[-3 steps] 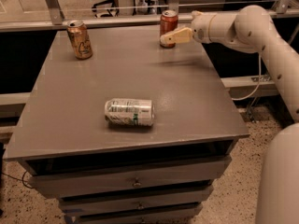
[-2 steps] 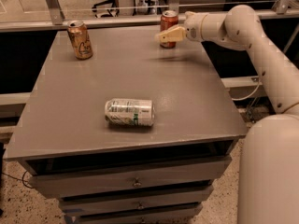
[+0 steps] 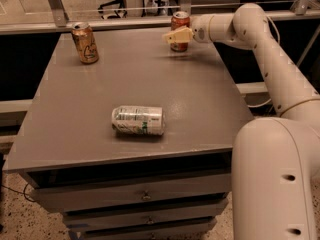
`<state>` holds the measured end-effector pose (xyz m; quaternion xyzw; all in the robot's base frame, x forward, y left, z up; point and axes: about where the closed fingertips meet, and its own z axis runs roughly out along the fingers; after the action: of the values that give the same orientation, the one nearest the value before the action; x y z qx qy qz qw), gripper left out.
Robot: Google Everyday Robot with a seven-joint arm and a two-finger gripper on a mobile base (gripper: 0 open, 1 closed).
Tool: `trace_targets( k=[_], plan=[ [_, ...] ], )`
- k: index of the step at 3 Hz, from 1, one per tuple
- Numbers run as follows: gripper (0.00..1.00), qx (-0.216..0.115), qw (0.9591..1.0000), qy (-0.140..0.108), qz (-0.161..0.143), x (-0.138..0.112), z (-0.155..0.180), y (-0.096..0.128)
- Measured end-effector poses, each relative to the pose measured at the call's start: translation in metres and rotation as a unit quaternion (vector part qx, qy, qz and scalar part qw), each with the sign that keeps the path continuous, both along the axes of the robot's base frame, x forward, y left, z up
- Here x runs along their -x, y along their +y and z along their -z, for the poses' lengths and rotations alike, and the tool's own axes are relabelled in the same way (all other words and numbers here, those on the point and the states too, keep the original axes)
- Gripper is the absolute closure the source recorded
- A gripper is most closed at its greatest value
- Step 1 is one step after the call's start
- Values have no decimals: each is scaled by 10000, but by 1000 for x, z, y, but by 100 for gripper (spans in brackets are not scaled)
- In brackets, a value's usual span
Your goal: Move coke can near 7up can
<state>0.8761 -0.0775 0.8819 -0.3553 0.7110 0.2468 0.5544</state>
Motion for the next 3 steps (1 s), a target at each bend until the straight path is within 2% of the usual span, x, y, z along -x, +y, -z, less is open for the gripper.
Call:
trace_targets(
  k=[1, 2, 3],
  plan=[
    [41, 63, 10000, 56, -15, 5, 2, -9],
    [64, 81, 9999, 70, 43, 19, 0, -28],
    [87, -119, 9999, -5, -14, 45, -17, -44]
  ],
)
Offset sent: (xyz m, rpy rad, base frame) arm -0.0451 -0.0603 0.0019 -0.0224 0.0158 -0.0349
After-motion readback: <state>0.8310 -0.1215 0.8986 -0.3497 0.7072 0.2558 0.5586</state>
